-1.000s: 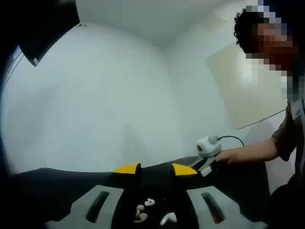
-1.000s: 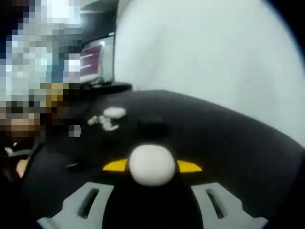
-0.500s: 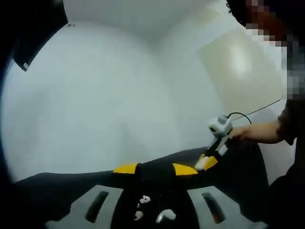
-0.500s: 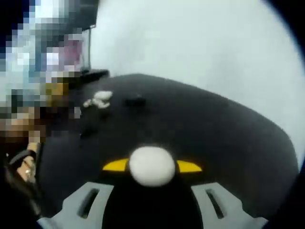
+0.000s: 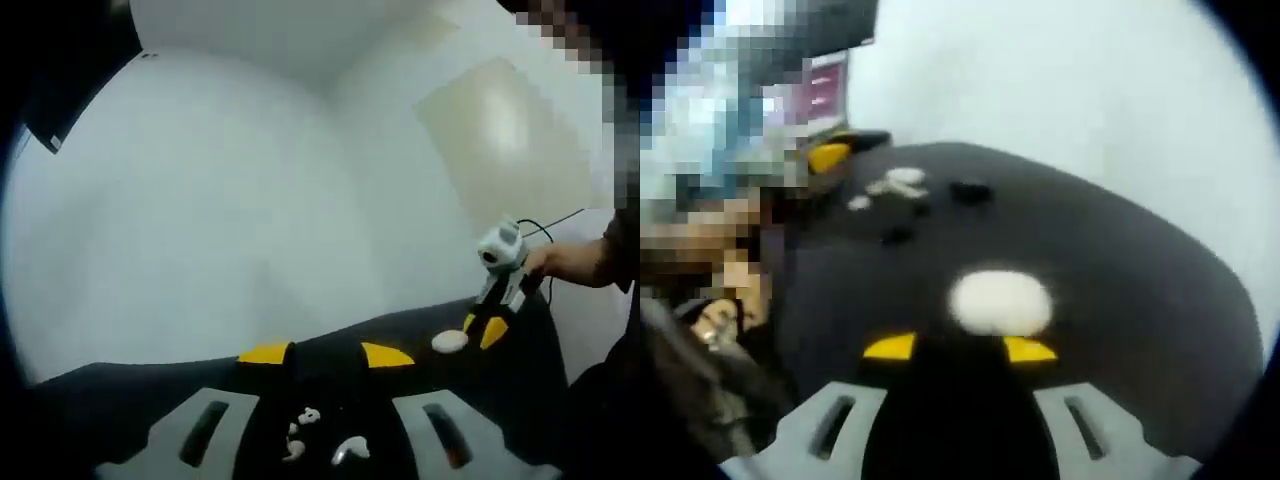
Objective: Pick up three earphones and place each one into its charging case using tactile feedback, ensure that each earphone is properly inserted and securely positioned inside the case.
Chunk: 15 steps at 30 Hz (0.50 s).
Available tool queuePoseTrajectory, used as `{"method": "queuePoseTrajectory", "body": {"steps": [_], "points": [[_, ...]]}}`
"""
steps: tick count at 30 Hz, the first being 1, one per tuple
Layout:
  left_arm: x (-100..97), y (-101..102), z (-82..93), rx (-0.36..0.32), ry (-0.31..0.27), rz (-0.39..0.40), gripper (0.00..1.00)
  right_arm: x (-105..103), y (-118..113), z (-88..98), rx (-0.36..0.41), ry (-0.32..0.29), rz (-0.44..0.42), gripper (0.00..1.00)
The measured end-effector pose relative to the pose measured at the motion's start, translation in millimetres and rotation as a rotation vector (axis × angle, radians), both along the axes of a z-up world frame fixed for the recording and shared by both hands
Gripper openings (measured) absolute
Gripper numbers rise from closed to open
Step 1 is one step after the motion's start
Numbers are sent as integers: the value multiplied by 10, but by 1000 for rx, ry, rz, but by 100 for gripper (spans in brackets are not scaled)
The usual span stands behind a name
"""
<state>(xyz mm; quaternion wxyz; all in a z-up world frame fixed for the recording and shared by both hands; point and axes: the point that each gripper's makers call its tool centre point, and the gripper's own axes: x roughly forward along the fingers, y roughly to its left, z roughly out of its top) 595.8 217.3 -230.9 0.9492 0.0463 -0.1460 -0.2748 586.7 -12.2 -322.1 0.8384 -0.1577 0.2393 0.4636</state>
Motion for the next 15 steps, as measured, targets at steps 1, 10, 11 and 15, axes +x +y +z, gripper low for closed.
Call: {"method": "queuePoseTrajectory", "body": {"steps": [1,10,11,15], "points": [[3,6,1,0,-1,2,23,-87,74,1,32,35,44,33],[5,-13,-16,14,2,-1,23,340,-139,444,330,97,41,36],[4,-12,-16,13,3,-1,23,415,-187,424,334,104,40,37],[3,-11,-17,13,4,-3,23,685,-287,266,336,166,30,37]]}}
